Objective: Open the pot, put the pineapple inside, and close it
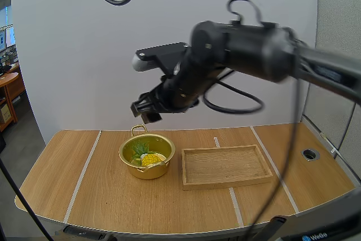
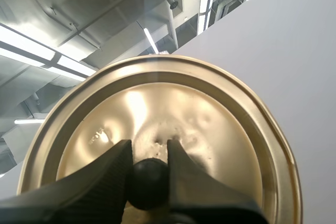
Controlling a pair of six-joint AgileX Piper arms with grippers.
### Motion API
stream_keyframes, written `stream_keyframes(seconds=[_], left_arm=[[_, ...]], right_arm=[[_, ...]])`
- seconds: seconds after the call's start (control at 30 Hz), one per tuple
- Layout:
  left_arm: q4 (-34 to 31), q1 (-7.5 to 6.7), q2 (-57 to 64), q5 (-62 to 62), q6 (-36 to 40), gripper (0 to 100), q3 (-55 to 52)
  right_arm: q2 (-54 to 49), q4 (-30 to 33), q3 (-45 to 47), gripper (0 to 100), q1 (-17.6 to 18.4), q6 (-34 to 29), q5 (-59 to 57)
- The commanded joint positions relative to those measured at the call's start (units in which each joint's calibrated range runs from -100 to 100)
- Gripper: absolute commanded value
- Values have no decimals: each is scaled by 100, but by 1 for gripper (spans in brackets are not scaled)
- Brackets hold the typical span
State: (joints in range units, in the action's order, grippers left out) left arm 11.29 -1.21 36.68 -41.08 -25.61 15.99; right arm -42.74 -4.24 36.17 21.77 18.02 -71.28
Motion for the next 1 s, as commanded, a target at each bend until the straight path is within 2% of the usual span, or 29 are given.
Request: stream_keyframes(seconds=[0.0, 0.27, 0.43, 0.97], left_arm=[[4, 7, 40, 260, 54, 0, 46], [4, 7, 40, 260, 54, 0, 46], [4, 7, 40, 260, 54, 0, 46], [4, 7, 40, 260, 54, 0, 46]], right_arm=[[-685, 81, 237, 100, 0, -15, -329], [-2025, 488, 502, 100, 0, -256, -1136], [-2573, 500, 722, 100, -162, -256, -1571], [-3717, 305, 2223, 100, -418, -256, -1210]])
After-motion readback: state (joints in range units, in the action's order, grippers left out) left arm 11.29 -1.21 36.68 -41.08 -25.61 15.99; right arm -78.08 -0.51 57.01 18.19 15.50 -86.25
